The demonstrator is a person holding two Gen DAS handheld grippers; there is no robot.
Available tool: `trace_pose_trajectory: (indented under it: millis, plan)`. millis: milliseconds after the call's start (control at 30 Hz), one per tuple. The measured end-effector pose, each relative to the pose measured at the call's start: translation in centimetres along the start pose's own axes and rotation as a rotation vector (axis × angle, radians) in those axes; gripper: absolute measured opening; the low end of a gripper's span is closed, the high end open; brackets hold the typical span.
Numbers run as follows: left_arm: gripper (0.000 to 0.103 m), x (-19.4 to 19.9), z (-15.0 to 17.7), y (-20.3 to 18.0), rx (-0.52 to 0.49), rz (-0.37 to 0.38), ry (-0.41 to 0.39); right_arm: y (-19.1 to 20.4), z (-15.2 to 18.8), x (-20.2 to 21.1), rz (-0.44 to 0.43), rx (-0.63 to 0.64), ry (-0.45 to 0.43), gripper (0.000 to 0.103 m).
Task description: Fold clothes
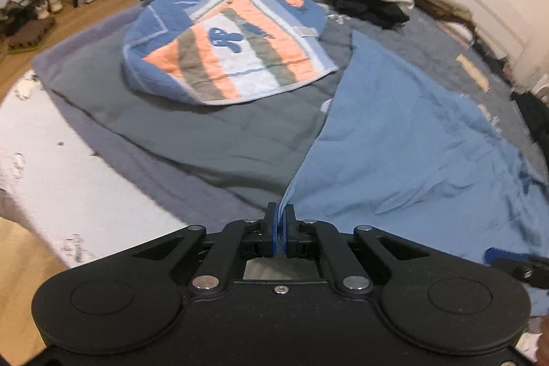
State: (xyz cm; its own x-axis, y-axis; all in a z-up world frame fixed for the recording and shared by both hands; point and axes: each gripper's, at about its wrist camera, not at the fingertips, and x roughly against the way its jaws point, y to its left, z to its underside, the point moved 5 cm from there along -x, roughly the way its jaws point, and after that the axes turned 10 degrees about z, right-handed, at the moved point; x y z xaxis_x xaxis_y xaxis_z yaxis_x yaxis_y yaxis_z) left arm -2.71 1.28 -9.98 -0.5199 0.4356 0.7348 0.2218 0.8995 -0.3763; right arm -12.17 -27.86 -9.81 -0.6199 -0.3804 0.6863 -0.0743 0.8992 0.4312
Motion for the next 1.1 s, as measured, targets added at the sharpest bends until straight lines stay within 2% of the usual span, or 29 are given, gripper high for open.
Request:
trace_pose_trajectory:
  millis: [67, 100, 233, 300, 367, 467, 500, 600, 800, 933, 1100]
  plan:
    - [0.003, -0.2, 0.2, 0.2, -0.001, -0.016, 0.029, 0.0, 0.0, 0.0, 0.000, 0.000, 0.000, 0.044]
    - [0.007, -0.1, 0.1, 0.2, -0.003, -0.025, 0.026, 0.0, 0.0, 0.0, 0.001, 0.000, 0.001, 0.044]
    - [0.008, 0.6, 0.0, 0.2, -0.013, -0.061, 0.012, -0.4, -0.2, 0.2, 0.009, -0.008, -0.005, 0.044]
    - [0.009, 1.7, -0.3, -0.6, -0.038, -0.051, -0.026, -0.7, -0.4, 0.3, 0.016, -0.021, -0.014, 0.044]
    - [0.013, 2.1, -0.4, -2.2, -0.069, -0.014, -0.050, -1.3, -0.8, 0.5, 0.024, -0.035, -0.024, 0.044]
    - [0.030, 1.6, -0.3, -5.4, -0.129, 0.076, -0.078, -2.7, -1.6, 1.0, 0.048, -0.064, -0.047, 0.044]
    - [0.032, 1.3, -0.3, -6.5, -0.154, 0.100, -0.088, -3.2, -1.9, 1.2, 0.059, -0.075, -0.057, 0.044]
    - [0.032, -0.7, -0.2, -10.0, -0.213, 0.167, -0.084, -4.9, -2.8, 1.8, 0.108, -0.096, -0.091, 0.044]
    - [0.032, -5.5, -0.9, -15.6, -0.237, 0.268, -0.069, -9.6, -4.7, 4.1, 0.228, -0.137, -0.168, 0.044]
    - [0.032, -8.5, -1.9, -18.9, -0.266, 0.329, -0.054, -13.5, -5.6, 5.4, 0.297, -0.208, -0.205, 0.044]
    - [0.035, -11.6, -1.3, -21.8, -0.286, 0.396, -0.017, -17.4, -6.3, 6.9, 0.380, -0.242, -0.240, 0.044]
